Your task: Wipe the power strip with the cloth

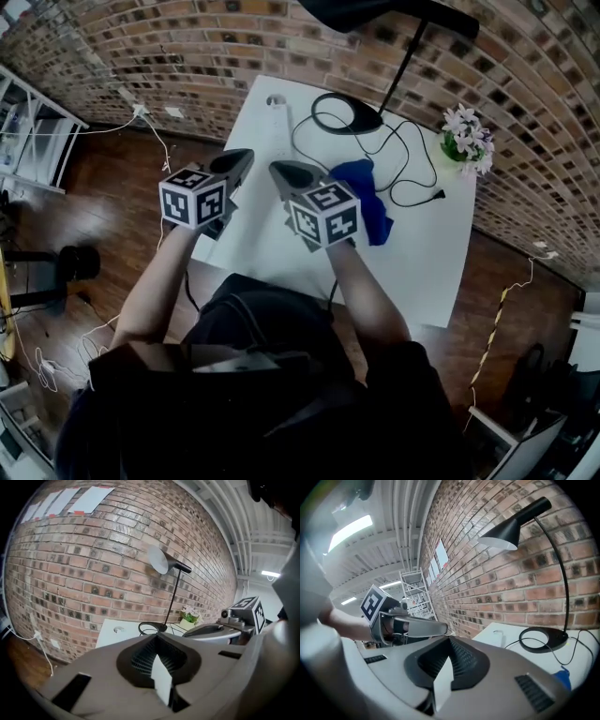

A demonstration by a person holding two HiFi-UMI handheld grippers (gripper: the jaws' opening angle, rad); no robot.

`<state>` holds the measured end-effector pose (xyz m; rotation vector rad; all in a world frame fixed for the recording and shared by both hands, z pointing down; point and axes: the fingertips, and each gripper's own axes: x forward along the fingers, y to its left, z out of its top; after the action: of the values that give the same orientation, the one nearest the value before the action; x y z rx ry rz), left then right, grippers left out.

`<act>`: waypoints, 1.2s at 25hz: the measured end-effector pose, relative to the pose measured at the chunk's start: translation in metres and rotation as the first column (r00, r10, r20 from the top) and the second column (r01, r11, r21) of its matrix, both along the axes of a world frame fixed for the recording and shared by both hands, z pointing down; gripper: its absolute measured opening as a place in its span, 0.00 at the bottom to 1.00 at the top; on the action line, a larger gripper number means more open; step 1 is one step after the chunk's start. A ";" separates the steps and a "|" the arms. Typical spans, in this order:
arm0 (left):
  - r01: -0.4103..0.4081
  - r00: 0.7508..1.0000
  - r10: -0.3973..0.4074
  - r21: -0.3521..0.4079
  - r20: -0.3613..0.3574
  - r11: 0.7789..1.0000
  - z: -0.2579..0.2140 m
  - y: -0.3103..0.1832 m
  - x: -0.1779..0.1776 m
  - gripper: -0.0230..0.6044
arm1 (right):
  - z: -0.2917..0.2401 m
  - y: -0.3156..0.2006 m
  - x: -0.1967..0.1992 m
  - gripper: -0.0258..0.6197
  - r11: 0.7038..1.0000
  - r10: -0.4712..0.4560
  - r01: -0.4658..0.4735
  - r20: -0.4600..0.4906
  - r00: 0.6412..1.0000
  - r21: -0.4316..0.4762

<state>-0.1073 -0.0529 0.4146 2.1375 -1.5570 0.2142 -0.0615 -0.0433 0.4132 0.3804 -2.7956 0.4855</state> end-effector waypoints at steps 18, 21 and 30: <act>0.199 0.980 -0.199 0.052 -0.004 0.979 -0.029 0.155 -0.073 0.02 | -0.036 0.136 -0.083 0.02 0.966 -0.237 0.246 0.104 0.966 -0.075; 0.195 0.980 -0.197 0.080 0.011 0.978 -0.037 0.186 -0.094 0.02 | -0.045 0.163 -0.102 0.02 0.967 -0.240 0.247 0.102 0.965 -0.059; 0.168 0.985 -0.165 0.085 -0.040 0.982 -0.037 0.290 -0.147 0.02 | -0.044 0.270 -0.151 0.02 0.972 -0.229 0.232 0.060 0.972 -0.037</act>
<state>-0.2543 0.2375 0.3774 2.0512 -1.7448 0.0547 -0.2130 0.2268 0.3695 0.0309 -2.8277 0.5084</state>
